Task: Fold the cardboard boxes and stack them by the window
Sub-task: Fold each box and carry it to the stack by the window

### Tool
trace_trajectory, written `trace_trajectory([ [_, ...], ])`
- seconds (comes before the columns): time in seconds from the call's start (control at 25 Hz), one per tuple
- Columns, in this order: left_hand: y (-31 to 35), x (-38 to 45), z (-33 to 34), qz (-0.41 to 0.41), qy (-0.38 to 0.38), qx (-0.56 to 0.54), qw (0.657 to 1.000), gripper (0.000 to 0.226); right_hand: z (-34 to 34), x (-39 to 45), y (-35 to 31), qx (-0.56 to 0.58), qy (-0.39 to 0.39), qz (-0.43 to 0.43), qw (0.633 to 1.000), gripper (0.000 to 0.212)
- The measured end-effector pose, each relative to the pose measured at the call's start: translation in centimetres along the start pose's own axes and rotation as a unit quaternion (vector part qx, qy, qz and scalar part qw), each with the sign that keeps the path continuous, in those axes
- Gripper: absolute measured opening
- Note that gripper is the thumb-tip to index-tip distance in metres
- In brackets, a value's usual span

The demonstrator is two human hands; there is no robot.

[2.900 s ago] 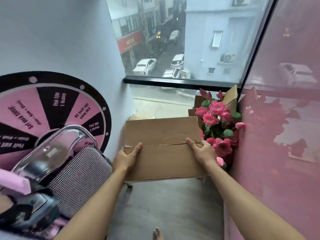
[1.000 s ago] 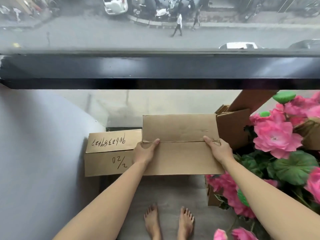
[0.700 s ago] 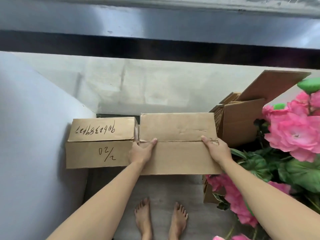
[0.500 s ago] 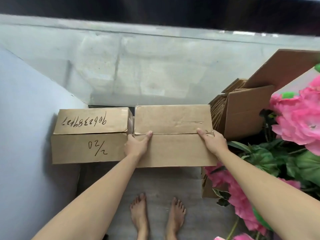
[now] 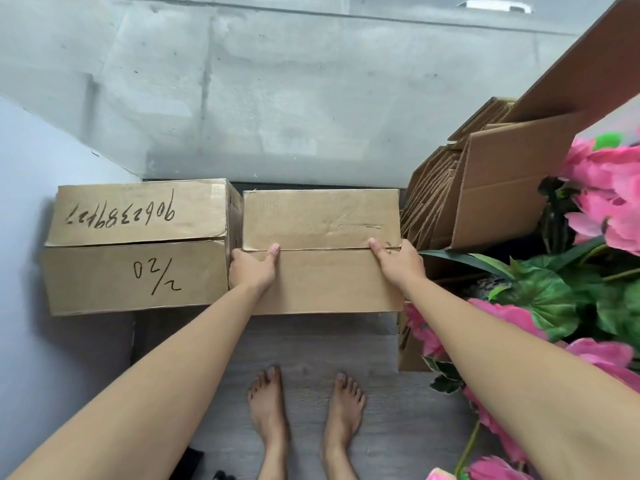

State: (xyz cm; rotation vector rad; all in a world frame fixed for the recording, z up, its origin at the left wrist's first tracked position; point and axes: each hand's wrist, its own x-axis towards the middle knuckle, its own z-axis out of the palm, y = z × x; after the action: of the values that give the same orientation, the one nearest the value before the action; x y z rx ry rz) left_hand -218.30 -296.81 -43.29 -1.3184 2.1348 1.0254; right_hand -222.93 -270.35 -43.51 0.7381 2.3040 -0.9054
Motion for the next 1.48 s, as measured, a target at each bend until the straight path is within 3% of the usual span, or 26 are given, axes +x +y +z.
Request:
trace_trajectory([
  [0.12,0.4,-1.0,0.5,0.080,0.060,0.039,0.994,0.082,-0.1,0.1,-0.2,0.011,-0.013,0.011,1.000,0.075],
  [0.24,0.5,-2.7,0.4,0.250,0.117,0.175,0.945,0.094,-0.5,-0.2,-0.2,0.019,-0.022,0.010,1.000,0.079],
  [0.36,-0.2,-4.1,0.9,0.332,0.099,0.349,0.871,0.101,-0.9,-0.8,0.3,0.012,-0.016,0.001,1.000,0.076],
  [0.48,-2.0,-5.0,1.6,0.331,0.044,0.437,0.835,0.104,-1.0,-1.5,1.3,0.001,0.001,0.005,1.000,0.070],
  [0.72,-2.5,-4.3,1.6,0.305,0.021,0.448,0.840,0.102,-0.2,-1.5,1.4,-0.042,0.031,-0.010,0.999,0.053],
  [1.04,-1.5,-4.3,-0.2,0.304,0.040,0.466,0.830,0.098,-0.5,-2.4,-1.1,-0.135,0.018,-0.022,0.991,0.060],
  [1.2,0.4,-7.2,-3.0,0.319,0.045,0.467,0.823,0.092,-2.4,-6.3,-3.0,-0.228,0.028,-0.065,0.971,0.068],
  [1.48,6.0,-16.9,-12.8,0.315,0.036,0.458,0.831,0.085,-10.8,-19.4,-8.9,-0.262,0.046,-0.135,0.955,0.062],
])
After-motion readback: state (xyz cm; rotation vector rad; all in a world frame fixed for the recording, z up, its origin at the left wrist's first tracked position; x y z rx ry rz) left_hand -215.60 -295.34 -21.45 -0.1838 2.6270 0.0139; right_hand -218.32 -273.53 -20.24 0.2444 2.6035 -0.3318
